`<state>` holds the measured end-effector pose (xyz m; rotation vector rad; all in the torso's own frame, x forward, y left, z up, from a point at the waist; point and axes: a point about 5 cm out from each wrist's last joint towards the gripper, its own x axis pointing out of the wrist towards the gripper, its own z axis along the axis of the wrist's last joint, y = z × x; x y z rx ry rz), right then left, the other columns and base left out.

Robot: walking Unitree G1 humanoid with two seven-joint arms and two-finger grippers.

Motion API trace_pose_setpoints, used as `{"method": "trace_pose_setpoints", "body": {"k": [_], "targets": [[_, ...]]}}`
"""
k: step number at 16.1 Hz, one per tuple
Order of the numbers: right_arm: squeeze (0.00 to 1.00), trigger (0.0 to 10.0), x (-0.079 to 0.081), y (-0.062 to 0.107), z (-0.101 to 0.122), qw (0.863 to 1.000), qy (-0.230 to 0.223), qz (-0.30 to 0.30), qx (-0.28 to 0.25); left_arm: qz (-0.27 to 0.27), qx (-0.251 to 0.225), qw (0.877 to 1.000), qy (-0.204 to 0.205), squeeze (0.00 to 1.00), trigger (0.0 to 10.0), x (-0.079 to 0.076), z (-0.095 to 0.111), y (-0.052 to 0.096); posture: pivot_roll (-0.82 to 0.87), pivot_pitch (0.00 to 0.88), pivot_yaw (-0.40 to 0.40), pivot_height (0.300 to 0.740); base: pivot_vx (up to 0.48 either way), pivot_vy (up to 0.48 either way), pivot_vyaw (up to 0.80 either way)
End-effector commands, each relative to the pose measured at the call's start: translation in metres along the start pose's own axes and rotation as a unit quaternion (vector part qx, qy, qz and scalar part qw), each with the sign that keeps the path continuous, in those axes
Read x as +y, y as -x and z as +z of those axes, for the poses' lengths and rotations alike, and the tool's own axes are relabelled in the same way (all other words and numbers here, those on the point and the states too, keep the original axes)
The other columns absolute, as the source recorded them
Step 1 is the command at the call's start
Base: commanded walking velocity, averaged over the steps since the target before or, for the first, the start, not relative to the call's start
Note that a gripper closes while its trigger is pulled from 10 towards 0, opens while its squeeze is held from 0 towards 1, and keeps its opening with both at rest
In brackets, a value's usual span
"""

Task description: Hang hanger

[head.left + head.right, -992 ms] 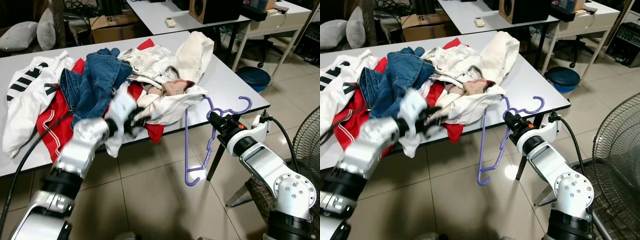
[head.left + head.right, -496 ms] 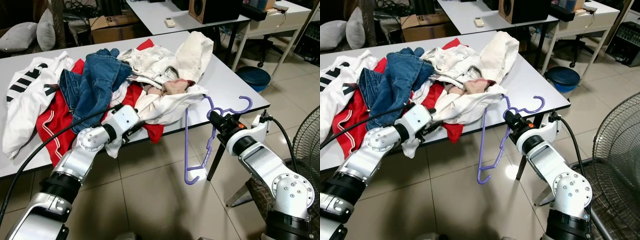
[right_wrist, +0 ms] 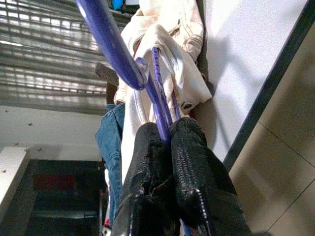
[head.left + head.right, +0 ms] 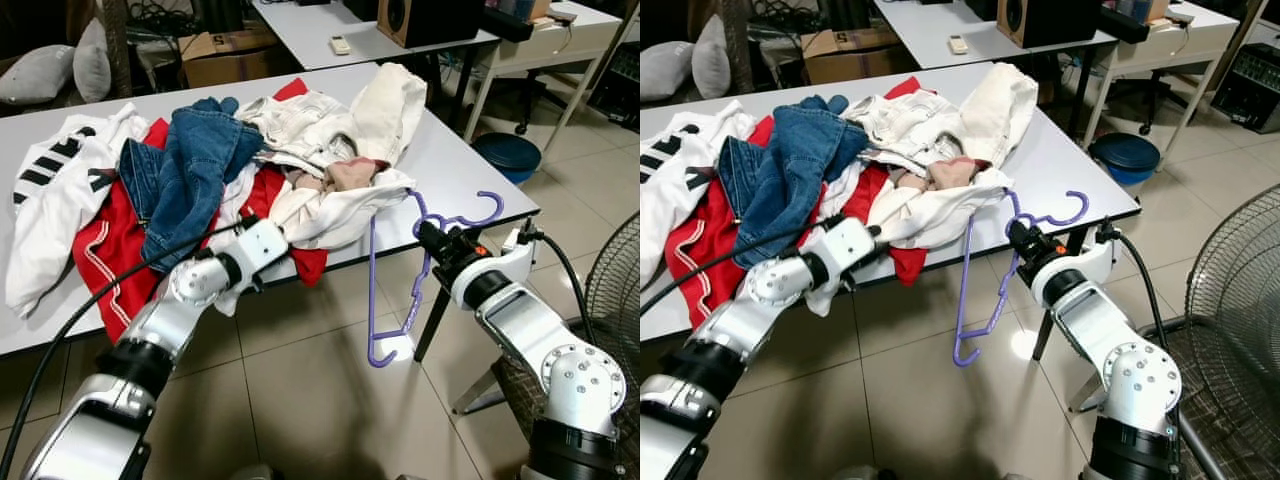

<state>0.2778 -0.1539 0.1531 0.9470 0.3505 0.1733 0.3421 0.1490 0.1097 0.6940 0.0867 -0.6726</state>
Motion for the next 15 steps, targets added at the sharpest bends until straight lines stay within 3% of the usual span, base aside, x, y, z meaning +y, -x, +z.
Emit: {"method": "trace_pose_setpoints", "body": {"k": [1, 7, 9, 10, 13, 15], "targets": [[0.00, 10.0, 0.004, -0.003, 0.002, 1.000, 0.003, 0.006, -0.005, 0.005, 0.002, 1.000, -0.006, 0.00, 0.0, 0.002, 0.000, -0.002, -0.14, 0.000, 0.061, 0.740, 0.000, 0.000, 0.00], [0.00, 10.0, 0.005, -0.005, 0.004, 1.000, 0.005, 0.010, -0.007, 0.008, 0.004, 1.000, 0.005, 0.00, 0.0, 0.005, -0.004, -0.001, -0.14, 0.000, 0.056, 0.740, 0.000, 0.000, 0.00], [0.00, 10.0, 0.011, -0.012, 0.007, 0.999, 0.016, 0.033, -0.014, 0.005, -0.003, 1.000, 0.028, 0.00, 0.0, 0.010, -0.003, 0.001, -0.13, 0.000, 0.057, 0.740, 0.000, 0.000, 0.00], [0.00, 10.0, 0.016, -0.017, 0.009, 0.999, 0.016, 0.047, -0.022, -0.001, -0.012, 0.998, 0.059, 0.00, 0.0, 0.013, 0.000, 0.003, -0.12, 0.000, 0.059, 0.740, 0.000, 0.000, 0.00], [0.00, 10.0, 0.025, -0.033, 0.022, 0.996, -0.002, 0.048, -0.074, -0.088, -0.031, 0.990, 0.107, 0.00, 0.0, 0.015, 0.016, 0.010, -0.08, 0.000, 0.065, 0.740, 0.000, 0.000, 0.00], [0.00, 10.0, 0.035, -0.046, 0.035, 0.988, -0.064, 0.057, -0.130, -0.182, -0.040, 0.976, 0.110, 0.00, 0.0, 0.014, 0.032, 0.023, -0.05, 0.000, 0.077, 0.740, 0.000, 0.000, 0.00]]}}
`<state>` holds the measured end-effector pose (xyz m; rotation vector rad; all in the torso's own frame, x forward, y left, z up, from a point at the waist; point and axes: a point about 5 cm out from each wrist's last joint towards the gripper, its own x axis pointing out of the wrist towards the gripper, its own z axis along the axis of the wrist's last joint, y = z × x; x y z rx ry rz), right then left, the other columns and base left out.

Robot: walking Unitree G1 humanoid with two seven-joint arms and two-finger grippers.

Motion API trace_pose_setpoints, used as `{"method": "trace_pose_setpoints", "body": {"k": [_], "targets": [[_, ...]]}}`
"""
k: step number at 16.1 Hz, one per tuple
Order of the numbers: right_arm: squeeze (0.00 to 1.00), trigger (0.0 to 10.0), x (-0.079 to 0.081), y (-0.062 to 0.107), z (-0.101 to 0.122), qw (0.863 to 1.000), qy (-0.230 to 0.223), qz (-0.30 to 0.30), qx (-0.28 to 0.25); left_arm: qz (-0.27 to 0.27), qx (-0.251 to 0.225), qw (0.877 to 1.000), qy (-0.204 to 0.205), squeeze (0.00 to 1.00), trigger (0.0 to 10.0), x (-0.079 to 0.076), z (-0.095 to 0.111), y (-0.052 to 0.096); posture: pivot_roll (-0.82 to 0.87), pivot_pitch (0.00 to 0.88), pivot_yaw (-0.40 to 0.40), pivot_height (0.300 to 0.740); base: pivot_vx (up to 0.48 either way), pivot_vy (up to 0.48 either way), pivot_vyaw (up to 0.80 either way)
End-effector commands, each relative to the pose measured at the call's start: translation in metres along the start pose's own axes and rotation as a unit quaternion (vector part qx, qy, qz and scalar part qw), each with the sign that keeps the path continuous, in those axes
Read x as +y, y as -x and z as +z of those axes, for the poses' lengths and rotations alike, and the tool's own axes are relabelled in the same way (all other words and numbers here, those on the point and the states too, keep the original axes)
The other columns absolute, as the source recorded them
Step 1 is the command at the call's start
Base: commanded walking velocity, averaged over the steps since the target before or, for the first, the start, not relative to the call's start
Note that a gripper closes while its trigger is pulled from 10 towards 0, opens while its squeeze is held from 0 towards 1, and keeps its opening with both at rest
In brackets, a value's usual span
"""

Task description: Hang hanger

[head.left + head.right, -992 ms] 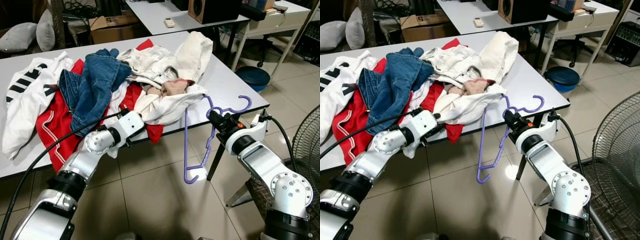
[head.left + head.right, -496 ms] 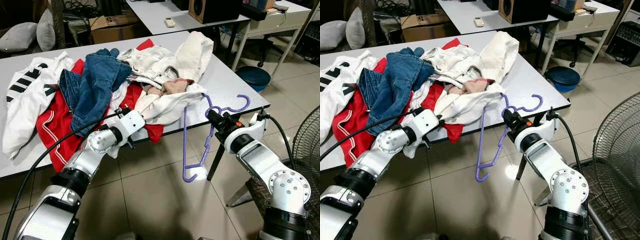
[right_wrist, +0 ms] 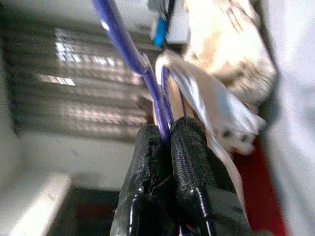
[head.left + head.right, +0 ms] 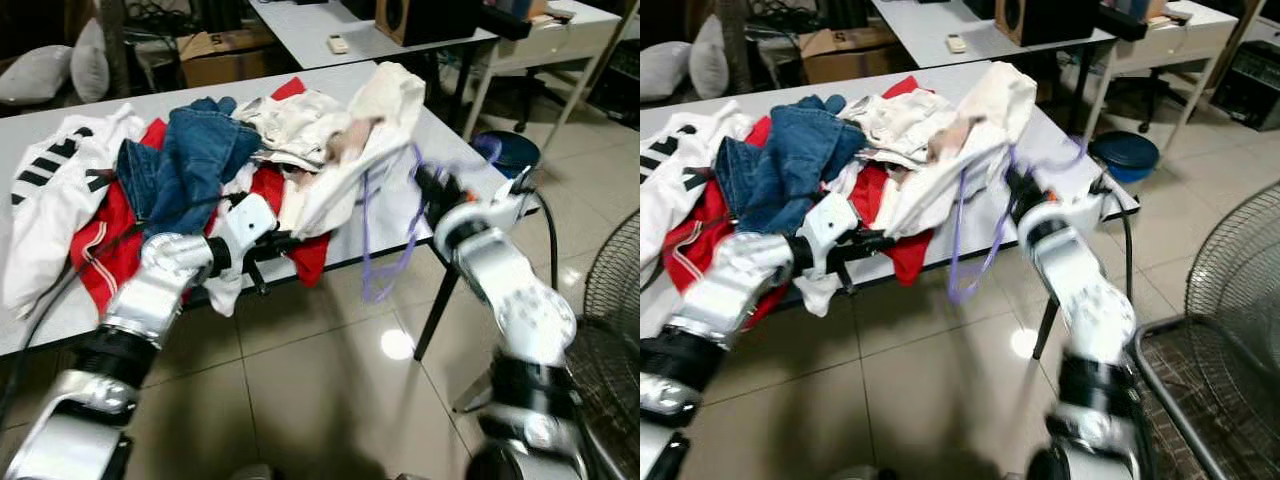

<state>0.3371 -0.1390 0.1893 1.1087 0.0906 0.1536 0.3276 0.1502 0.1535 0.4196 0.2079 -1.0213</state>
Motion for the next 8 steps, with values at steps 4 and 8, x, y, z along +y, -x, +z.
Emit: {"method": "trace_pose_setpoints", "body": {"k": [4, 8], "targets": [[0.00, 10.0, 0.014, -0.028, -0.002, 0.997, -0.054, 0.017, -0.061, -0.139, -0.070, 0.986, 0.064, 0.00, 0.0, -0.025, 0.055, 0.006, 0.02, 0.000, 0.110, 0.740, 0.000, 0.000, 0.00], [0.00, 10.0, 0.021, -0.040, -0.010, 0.993, -0.078, 0.021, -0.081, -0.177, -0.091, 0.974, 0.110, 0.00, 0.0, -0.036, 0.072, 0.007, 0.04, 0.000, 0.111, 0.740, 0.000, 0.000, 0.00]]}}
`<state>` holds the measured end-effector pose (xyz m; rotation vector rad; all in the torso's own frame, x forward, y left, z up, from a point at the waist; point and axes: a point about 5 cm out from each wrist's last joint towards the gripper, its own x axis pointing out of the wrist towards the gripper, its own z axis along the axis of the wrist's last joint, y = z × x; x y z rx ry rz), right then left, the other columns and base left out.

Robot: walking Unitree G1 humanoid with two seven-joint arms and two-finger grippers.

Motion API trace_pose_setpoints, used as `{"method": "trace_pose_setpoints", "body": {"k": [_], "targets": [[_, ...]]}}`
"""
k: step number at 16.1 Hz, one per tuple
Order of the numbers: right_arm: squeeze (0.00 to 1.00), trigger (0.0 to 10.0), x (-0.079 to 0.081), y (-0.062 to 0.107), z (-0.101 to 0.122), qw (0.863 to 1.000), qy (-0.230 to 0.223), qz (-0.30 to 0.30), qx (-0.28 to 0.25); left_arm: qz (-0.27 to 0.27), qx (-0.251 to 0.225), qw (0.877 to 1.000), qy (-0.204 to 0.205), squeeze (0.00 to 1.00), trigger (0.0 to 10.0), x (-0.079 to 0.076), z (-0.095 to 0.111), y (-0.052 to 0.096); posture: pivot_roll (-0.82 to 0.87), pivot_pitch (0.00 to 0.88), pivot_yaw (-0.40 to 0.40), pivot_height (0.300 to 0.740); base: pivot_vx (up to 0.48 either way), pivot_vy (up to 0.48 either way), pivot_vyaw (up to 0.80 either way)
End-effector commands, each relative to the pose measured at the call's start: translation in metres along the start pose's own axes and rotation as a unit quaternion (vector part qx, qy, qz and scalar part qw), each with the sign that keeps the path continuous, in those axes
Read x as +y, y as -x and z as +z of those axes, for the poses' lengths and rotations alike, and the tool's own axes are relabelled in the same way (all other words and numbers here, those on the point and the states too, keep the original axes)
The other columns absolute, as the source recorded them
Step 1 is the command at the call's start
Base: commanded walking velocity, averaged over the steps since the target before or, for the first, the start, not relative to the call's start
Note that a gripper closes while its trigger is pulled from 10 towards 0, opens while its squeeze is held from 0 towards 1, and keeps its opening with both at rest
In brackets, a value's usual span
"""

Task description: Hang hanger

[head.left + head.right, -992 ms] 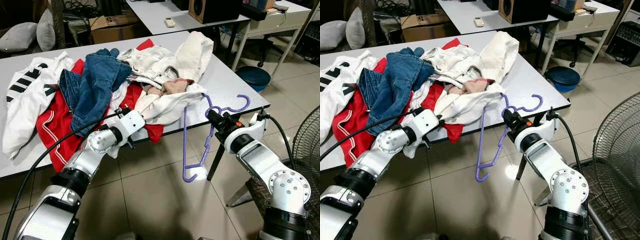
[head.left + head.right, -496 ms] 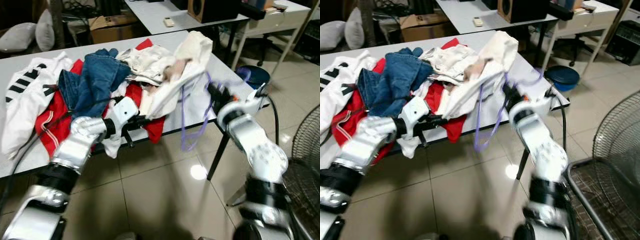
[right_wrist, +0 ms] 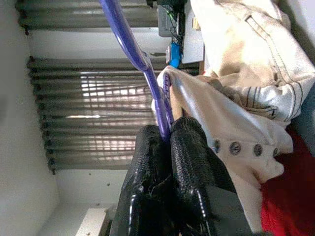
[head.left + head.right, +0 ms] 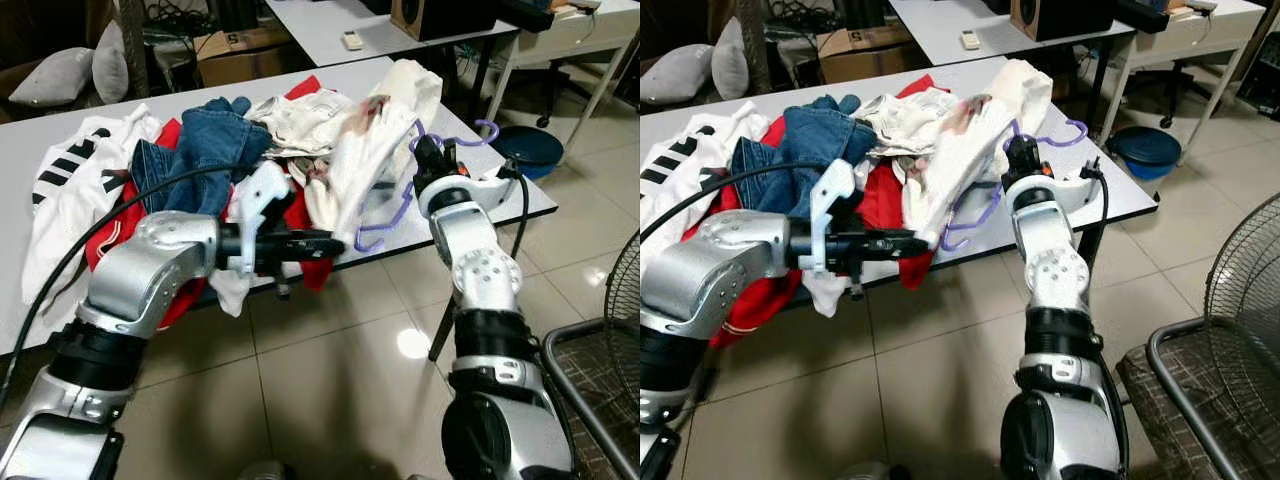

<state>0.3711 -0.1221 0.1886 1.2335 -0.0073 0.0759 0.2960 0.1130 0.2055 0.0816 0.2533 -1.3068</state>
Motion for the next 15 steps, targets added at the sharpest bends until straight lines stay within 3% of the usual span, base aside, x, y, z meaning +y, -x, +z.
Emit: {"method": "trace_pose_setpoints", "body": {"k": [1, 3, 5, 8, 9, 10, 11, 15], "targets": [[0.00, 10.0, 0.017, -0.006, -0.003, 0.999, -0.020, 0.022, -0.027, -0.035, -0.018, 0.999, 0.010, 0.00, 0.0, -0.011, 0.012, -0.003, 0.04, 0.000, 0.109, 0.740, 0.000, 0.000, 0.00], [0.00, 10.0, 0.016, -0.010, -0.003, 0.998, -0.035, 0.013, -0.041, -0.052, -0.041, 0.997, 0.037, 0.00, 0.0, -0.018, 0.018, -0.010, 0.05, 0.000, 0.101, 0.740, 0.000, 0.000, 0.00], [0.00, 10.0, 0.016, -0.014, -0.007, 0.997, -0.055, 0.003, -0.057, -0.058, -0.054, 0.995, 0.058, 0.00, 0.0, -0.024, 0.019, -0.026, 0.04, 0.000, 0.086, 0.740, 0.000, 0.000, 0.00], [0.00, 10.0, 0.017, -0.016, -0.012, 0.995, -0.079, -0.004, -0.065, -0.044, -0.052, 0.994, 0.085, 0.00, 0.0, -0.025, 0.016, -0.040, 0.04, 0.000, 0.082, 0.740, 0.000, 0.000, 0.00], [0.00, 10.0, 0.018, -0.016, -0.014, 0.994, -0.085, -0.002, -0.063, -0.025, -0.046, 0.994, 0.096, 0.00, 0.0, -0.022, 0.012, -0.043, 0.03, 0.000, 0.080, 0.740, 0.000, 0.000, 0.00], [0.00, 10.0, 0.019, -0.015, -0.013, 0.995, -0.084, 0.003, -0.061, 0.036, -0.052, 0.993, 0.096, 0.00, 0.0, -0.007, 0.011, -0.041, 0.02, 0.000, 0.077, 0.740, 0.000, 0.000, 0.00], [0.00, 10.0, 0.019, -0.015, -0.012, 0.994, -0.088, 0.005, -0.064, 0.048, -0.052, 0.993, 0.098, 0.00, 0.0, -0.003, 0.011, -0.039, 0.02, 0.000, 0.076, 0.740, 0.000, 0.000, 0.00], [0.00, 10.0, 0.017, -0.022, -0.013, 0.987, -0.153, -0.002, -0.055, -0.021, -0.023, 0.995, 0.092, 0.00, 0.0, -0.022, 0.009, -0.042, 0.01, 0.000, 0.043, 0.740, 0.000, 0.000, 0.00]]}}
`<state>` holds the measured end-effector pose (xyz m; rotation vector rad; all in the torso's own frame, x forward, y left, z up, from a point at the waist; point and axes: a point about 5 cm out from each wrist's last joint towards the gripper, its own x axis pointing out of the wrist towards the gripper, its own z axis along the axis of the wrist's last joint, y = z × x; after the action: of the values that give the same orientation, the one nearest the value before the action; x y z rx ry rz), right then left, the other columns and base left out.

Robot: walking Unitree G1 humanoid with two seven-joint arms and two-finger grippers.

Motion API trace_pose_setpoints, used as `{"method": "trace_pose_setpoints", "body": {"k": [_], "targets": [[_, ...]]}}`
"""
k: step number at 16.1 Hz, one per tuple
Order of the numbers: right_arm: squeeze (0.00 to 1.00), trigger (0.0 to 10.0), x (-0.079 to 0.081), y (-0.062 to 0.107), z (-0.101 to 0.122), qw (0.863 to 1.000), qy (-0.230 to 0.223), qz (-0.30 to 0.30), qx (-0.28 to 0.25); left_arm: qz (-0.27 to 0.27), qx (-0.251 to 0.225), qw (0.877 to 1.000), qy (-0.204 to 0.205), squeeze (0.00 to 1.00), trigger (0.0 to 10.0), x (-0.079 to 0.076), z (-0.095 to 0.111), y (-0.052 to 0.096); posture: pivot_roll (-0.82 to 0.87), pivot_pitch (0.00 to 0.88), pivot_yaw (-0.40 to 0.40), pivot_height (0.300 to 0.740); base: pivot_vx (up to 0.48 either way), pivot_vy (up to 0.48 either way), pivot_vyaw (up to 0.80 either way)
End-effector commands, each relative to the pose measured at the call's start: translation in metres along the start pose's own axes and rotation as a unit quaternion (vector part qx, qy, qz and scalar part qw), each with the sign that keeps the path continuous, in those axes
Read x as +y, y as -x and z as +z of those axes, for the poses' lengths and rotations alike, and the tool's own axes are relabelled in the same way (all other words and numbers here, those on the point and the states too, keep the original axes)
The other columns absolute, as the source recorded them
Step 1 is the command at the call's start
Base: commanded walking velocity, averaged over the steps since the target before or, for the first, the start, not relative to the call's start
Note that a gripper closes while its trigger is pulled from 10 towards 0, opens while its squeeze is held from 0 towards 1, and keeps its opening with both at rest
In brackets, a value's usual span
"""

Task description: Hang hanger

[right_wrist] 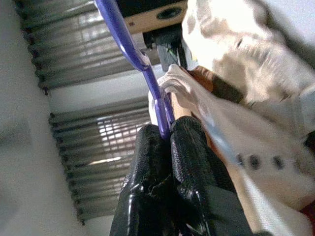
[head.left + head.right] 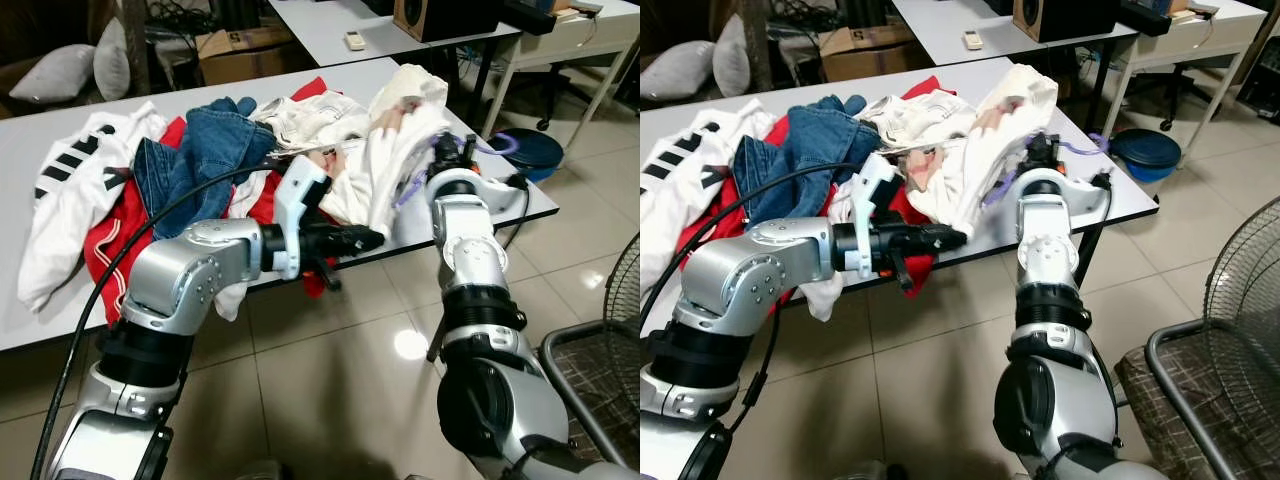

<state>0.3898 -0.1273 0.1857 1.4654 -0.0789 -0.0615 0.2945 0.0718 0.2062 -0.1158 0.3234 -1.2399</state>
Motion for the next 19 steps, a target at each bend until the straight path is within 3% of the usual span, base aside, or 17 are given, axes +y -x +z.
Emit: {"method": "trace_pose_setpoints", "body": {"k": [1, 2, 4, 6, 7, 9, 10, 12, 13, 14, 15, 16, 17, 19], "targets": [[0.00, 10.0, 0.021, -0.001, -0.031, 0.999, -0.021, 0.028, 0.038, -0.048, -0.018, 0.999, 0.004, 0.00, 0.0, -0.014, 0.005, -0.010, 0.00, 0.000, 0.035, 0.740, 0.000, 0.000, 0.00], [0.00, 10.0, 0.022, 0.000, -0.040, 0.998, 0.004, 0.032, 0.061, -0.046, -0.052, 0.997, 0.012, 0.00, 0.0, -0.014, 0.013, -0.014, 0.00, 0.000, 0.033, 0.740, 0.000, 0.000, 0.00], [0.00, 10.0, 0.018, 0.007, -0.066, 0.984, 0.114, 0.040, 0.131, -0.031, -0.148, 0.987, 0.046, 0.00, 0.0, -0.006, 0.046, -0.014, -0.01, 0.000, 0.025, 0.740, 0.000, 0.000, 0.00], [0.00, 10.0, 0.014, 0.011, -0.075, 0.980, 0.128, 0.035, 0.148, -0.022, -0.174, 0.983, 0.054, 0.00, 0.0, -0.003, 0.057, -0.012, -0.02, 0.000, 0.024, 0.740, 0.000, 0.000, 0.00], [0.00, 10.0, 0.013, 0.016, -0.082, 0.975, 0.142, 0.037, 0.167, 0.012, -0.207, 0.977, 0.057, 0.00, 0.0, 0.003, 0.068, -0.012, -0.03, 0.000, 0.024, 0.740, 0.000, 0.000, 0.00], [0.00, 10.0, 0.021, 0.023, -0.087, 0.965, 0.160, 0.057, 0.199, 0.061, -0.238, 0.968, 0.040, 0.00, 0.0, 0.012, 0.081, -0.010, -0.04, 0.000, 0.027, 0.740, 0.000, 0.000, 0.00], [0.00, 10.0, 0.030, 0.029, -0.088, 0.957, 0.169, 0.081, 0.223, 0.089, -0.240, 0.967, 0.008, 0.00, 0.0, 0.017, 0.087, -0.007, -0.05, 0.000, 0.028, 0.740, 0.000, 0.000, 0.00], [0.00, 10.0, 0.042, 0.038, -0.082, 0.942, 0.190, 0.116, 0.251, 0.136, -0.208, 0.967, -0.049, 0.00, 0.0, 0.026, 0.087, -0.004, -0.06, 0.000, 0.030, 0.740, 0.000, 0.000, 0.00], [0.00, 10.0, 0.040, 0.043, -0.077, 0.934, 0.211, 0.119, 0.263, 0.157, -0.164, 0.971, -0.076, 0.00, 1.5, 0.031, 0.078, -0.005, -0.06, 0.000, 0.030, 0.740, 0.000, 0.000, 0.00], [0.00, 10.0, 0.034, 0.046, -0.072, 0.928, 0.234, 0.112, 0.268, 0.201, -0.119, 0.967, -0.104, 0.00, 10.0, 0.039, 0.066, -0.005, -0.07, 0.000, 0.031, 0.740, 0.000, 0.000, 0.00], [0.00, 10.0, 0.028, 0.050, -0.067, 0.925, 0.249, 0.101, 0.268, 0.244, -0.092, 0.959, -0.112, 0.00, 10.0, 0.049, 0.056, -0.002, -0.07, 0.000, 0.031, 0.740, 0.000, 0.000, 0.00], [0.00, 10.0, 0.024, 0.053, -0.062, 0.925, 0.251, 0.093, 0.268, 0.255, -0.086, 0.957, -0.104, 0.00, 10.0, 0.053, 0.052, 0.001, -0.07, 0.000, 0.030, 0.740, 0.000, 0.000, 0.00], [0.00, 10.0, 0.019, 0.058, -0.058, 0.925, 0.252, 0.081, 0.272, 0.227, -0.102, 0.966, -0.076, 1.00, 10.0, 0.049, 0.053, 0.004, -0.07, 0.000, 0.029, 0.740, 0.000, 0.000, 0.00], [0.00, 10.0, 0.011, 0.063, -0.052, 0.921, 0.264, 0.065, 0.279, 0.157, -0.115, 0.979, -0.065, 1.00, 10.0, 0.035, 0.058, 0.009, -0.07, 0.000, 0.024, 0.740, 0.000, 0.000, 0.00]]}}
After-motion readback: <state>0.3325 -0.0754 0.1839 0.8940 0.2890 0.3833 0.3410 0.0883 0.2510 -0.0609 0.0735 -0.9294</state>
